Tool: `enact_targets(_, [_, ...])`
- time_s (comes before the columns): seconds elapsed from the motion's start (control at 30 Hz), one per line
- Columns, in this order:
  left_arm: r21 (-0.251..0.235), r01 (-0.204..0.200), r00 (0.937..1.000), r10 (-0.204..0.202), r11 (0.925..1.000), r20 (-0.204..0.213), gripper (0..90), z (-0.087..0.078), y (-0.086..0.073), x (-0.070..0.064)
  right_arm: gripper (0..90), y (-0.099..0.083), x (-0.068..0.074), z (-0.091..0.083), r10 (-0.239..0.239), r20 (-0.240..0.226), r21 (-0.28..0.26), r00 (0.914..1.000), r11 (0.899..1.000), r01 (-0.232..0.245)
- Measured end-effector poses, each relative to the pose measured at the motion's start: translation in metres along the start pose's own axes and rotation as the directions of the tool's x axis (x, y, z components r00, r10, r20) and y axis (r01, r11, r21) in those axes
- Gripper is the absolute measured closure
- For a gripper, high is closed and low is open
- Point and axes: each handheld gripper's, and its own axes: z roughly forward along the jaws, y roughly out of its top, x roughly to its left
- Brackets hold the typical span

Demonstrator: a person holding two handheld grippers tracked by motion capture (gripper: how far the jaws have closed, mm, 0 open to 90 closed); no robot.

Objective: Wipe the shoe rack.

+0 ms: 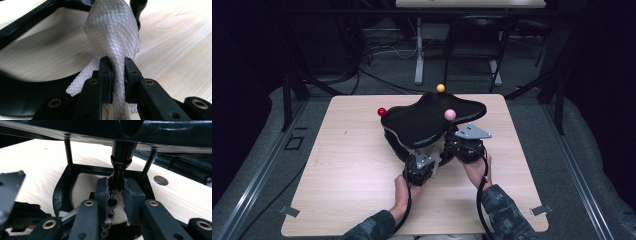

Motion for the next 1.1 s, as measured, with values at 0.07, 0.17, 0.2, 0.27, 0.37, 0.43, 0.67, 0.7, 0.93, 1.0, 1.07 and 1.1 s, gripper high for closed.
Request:
enact_targets(0.07, [-0.005, 0.006, 1.0, -0.006, 1.0, 0.004, 78.8, 0.004, 0.002, -0.002, 74.6, 0.0, 0.0, 0.0, 0.0, 0.0, 0.0, 1.0, 1.0, 0.0])
enact_targets(0.17, [0.005, 0.008, 1.0, -0.008, 1.0, -0.003, 78.4, 0.009, 0.004, -0.006, 74.6, 0.0, 0.0, 0.0, 0.0, 0.001, 0.0, 1.0, 1.0, 0.0])
enact_targets(0.2, [0.005, 0.008, 1.0, -0.008, 1.0, -0.003, 78.2, 0.009, 0.004, -0.006, 74.7, 0.0, 0.0, 0.0, 0.001, 0.0, 0.0, 1.0, 1.0, -0.001])
enact_targets(0.27, [0.025, 0.005, 0.9999, -0.004, 0.9997, -0.011, 78.2, 0.013, 0.005, -0.007, 74.7, 0.0, 0.0, 0.0, 0.0, 0.001, 0.0, 1.0, 1.0, 0.0])
enact_targets(0.37, [0.033, -0.011, 0.9998, 0.011, 0.9994, -0.015, 78.6, 0.013, 0.006, -0.007, 74.8, 0.0, 0.0, 0.0, 0.001, 0.0, 0.001, 1.0, 1.0, -0.001])
enact_targets(0.43, [0.031, -0.003, 0.9999, 0.004, 0.9995, -0.015, 79.5, 0.012, 0.006, -0.007, 74.8, 0.0, 0.0, 0.0, -0.001, 0.001, 0.0, 1.0, 1.0, 0.001])
enact_targets(0.67, [0.032, 0.015, 0.9998, -0.015, 0.9994, -0.012, 79.9, 0.009, 0.003, -0.001, 74.9, 0.0, 0.001, 0.0, -0.006, 0.006, 0.002, 1.0, 1.0, 0.006])
enact_targets(0.7, [0.038, 0.01, 0.9998, -0.009, 0.9992, -0.018, 79.9, 0.007, 0.003, 0.0, 74.8, 0.0, 0.001, 0.0, -0.006, 0.006, 0.002, 1.0, 1.0, 0.006])
enact_targets(0.93, [0.034, 0.025, 0.9993, -0.024, 0.9991, -0.03, 79.8, -0.001, -0.003, 0.011, 74.8, 0.0, 0.001, 0.0, -0.007, 0.005, 0.001, 1.0, 1.0, 0.007])
enact_targets(1.0, [0.028, 0.051, 0.9976, -0.05, 0.9983, -0.049, 79.8, -0.003, -0.005, 0.014, 74.8, 0.0, 0.001, 0.0, -0.007, 0.006, 0.001, 1.0, 1.0, 0.007])
enact_targets(1.07, [0.03, 0.057, 0.9971, -0.055, 0.9979, -0.053, 79.7, -0.005, -0.007, 0.018, 74.8, 0.0, 0.001, 0.0, -0.007, 0.007, 0.0, 1.0, 1.0, 0.007])
enact_targets(1.1, [0.03, 0.059, 0.9971, -0.057, 0.9978, -0.05, 79.7, -0.006, -0.008, 0.021, 74.8, 0.0, 0.001, 0.0, -0.009, 0.006, 0.001, 0.9999, 1.0, 0.009])
